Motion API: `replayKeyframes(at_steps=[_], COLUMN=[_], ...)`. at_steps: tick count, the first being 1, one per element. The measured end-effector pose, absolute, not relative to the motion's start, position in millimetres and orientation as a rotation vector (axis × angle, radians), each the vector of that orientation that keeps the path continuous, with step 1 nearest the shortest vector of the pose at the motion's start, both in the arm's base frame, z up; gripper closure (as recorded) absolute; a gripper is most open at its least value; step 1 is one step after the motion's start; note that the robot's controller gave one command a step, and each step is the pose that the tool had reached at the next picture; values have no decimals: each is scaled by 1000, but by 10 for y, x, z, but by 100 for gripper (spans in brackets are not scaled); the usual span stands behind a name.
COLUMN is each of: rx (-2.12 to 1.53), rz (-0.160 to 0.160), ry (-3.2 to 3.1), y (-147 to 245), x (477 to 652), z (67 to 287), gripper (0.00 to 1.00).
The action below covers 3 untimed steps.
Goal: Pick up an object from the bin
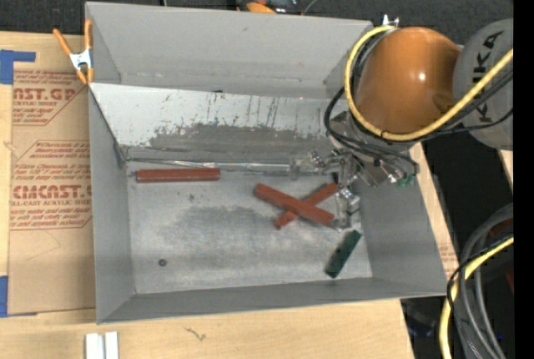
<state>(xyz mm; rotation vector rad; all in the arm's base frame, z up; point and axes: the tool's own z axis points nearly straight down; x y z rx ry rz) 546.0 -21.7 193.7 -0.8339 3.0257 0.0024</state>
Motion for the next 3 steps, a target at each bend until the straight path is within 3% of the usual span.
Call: replayKeyframes(at_steps=[1, 2, 3], rx=[-896, -894, -927], rz=[7, 4, -6], ry=[3013, 3009, 2994], y=[-314, -314, -616], x=[5874, 5890, 5523], z=[662, 711, 2065], gripper=[0, 100, 100])
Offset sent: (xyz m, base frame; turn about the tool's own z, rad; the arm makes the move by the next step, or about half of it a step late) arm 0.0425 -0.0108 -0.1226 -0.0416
